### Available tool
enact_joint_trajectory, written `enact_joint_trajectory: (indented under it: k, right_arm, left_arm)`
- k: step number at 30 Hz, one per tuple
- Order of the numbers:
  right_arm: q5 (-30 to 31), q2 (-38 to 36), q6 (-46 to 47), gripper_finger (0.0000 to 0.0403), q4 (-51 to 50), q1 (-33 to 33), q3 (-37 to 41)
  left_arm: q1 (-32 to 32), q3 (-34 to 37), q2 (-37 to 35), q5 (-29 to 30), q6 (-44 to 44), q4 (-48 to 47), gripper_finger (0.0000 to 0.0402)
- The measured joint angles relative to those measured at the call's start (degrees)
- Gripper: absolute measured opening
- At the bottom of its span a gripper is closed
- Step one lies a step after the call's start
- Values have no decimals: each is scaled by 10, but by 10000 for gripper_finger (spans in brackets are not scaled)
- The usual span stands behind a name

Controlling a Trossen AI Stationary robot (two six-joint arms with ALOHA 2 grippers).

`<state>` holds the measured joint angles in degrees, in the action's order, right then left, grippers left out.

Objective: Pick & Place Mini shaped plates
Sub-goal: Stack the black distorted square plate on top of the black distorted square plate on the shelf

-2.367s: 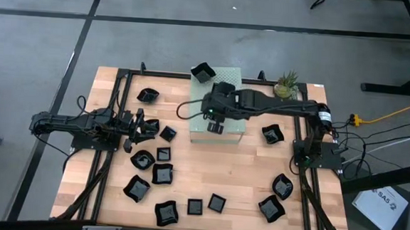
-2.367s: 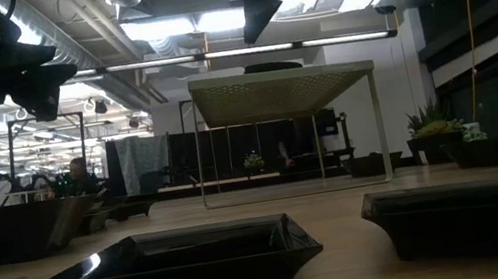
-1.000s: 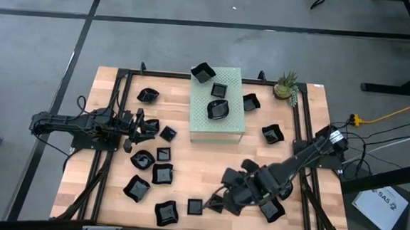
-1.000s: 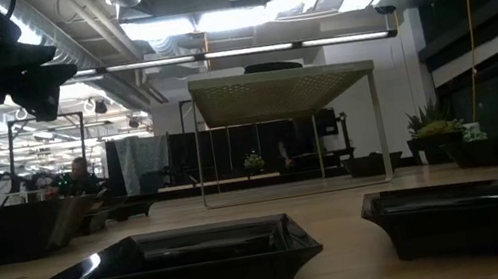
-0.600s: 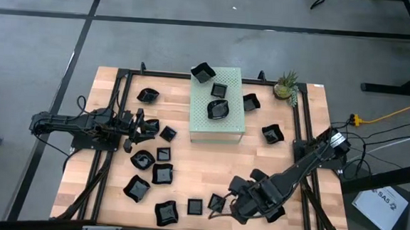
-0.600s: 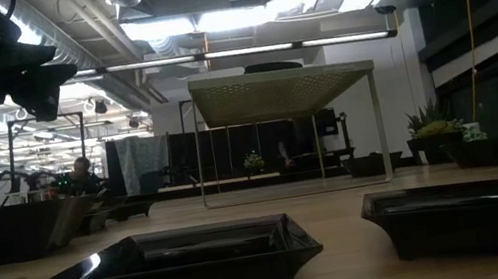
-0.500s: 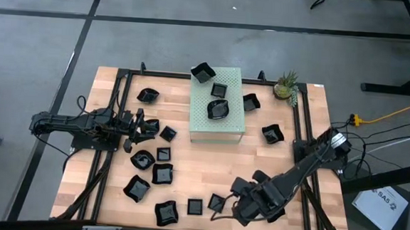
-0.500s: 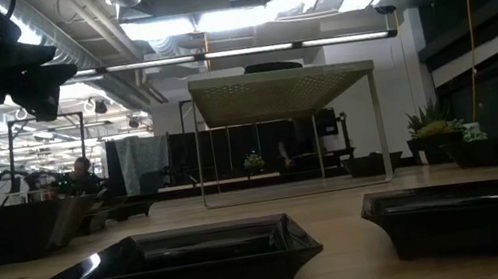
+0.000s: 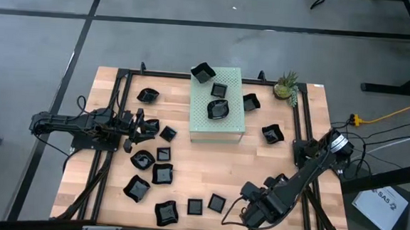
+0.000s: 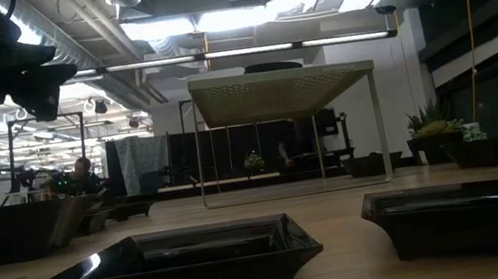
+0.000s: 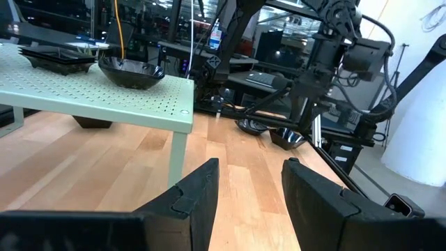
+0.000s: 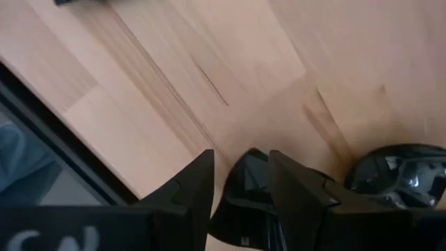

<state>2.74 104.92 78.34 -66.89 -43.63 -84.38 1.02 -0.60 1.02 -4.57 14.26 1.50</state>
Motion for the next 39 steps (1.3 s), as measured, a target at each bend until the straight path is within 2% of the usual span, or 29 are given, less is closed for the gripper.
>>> enact_joint_trajectory:
  k: [13,21,27,39]
  right_arm:
    - [-14,0,55,135,9,-26,38]
    - [-39,0,57,135,96,-32,54]
    - [-58,0,89,135,90,-33,54]
    - [-58,21,125,136,87,-59,59]
  left_arm:
    - [0,0,0,0,0,0,152]
    - [0,0,0,0,0,0,152]
    - [0,0,0,0,0,0,152]
    - [0,0,0,0,0,0,152]
